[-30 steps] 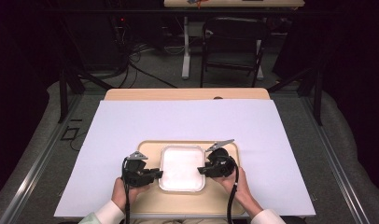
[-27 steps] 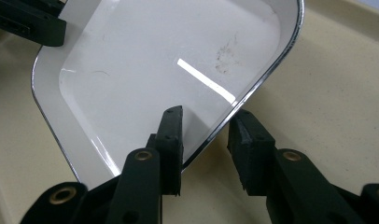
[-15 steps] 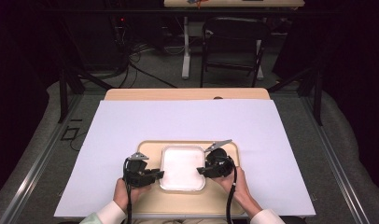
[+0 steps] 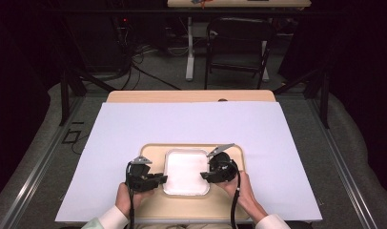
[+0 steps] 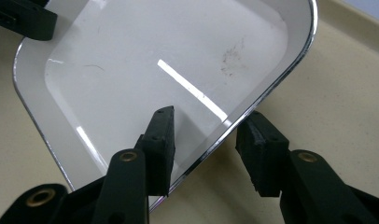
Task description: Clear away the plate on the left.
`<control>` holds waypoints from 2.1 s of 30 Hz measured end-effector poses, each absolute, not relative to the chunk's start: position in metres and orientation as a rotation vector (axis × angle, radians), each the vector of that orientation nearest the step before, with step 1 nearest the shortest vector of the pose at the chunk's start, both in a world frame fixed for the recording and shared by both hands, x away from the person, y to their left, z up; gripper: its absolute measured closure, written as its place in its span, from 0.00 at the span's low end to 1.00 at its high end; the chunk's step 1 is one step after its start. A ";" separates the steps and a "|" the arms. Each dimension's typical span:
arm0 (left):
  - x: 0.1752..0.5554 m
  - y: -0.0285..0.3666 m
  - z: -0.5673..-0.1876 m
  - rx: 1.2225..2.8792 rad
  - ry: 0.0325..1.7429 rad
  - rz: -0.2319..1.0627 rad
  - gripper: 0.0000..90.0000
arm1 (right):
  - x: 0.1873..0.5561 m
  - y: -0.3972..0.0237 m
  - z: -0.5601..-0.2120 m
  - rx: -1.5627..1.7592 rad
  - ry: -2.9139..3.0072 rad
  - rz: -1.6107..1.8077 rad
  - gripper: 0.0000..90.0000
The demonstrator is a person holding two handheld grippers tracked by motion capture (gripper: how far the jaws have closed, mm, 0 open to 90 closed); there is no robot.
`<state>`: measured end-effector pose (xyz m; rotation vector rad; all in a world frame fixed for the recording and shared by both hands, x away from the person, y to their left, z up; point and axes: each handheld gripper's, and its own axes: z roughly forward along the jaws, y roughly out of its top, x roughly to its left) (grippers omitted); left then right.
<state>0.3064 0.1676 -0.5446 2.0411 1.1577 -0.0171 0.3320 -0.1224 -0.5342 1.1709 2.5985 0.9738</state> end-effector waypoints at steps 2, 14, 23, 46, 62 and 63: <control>0.306 0.168 -0.546 2.043 1.160 -0.034 0.84 | 0.332 -0.122 -0.535 1.163 2.593 0.941 0.60; 0.310 0.166 -0.551 2.071 1.163 -0.036 0.80 | 0.332 -0.118 -0.542 1.170 2.604 0.869 0.56; 0.309 0.167 -0.542 2.079 1.121 -0.019 0.53 | 0.329 -0.121 -0.536 1.162 2.546 0.895 0.25; 0.304 0.194 -0.490 2.047 0.989 0.290 0.12 | 0.305 -0.181 -0.472 1.049 2.210 1.173 0.00; 0.273 0.275 -0.459 1.853 0.970 0.517 0.00 | 0.261 -0.252 -0.444 1.045 1.918 1.234 0.00; 0.269 0.279 -0.460 1.851 0.981 0.521 0.00 | 0.258 -0.255 -0.444 1.047 1.904 1.238 0.00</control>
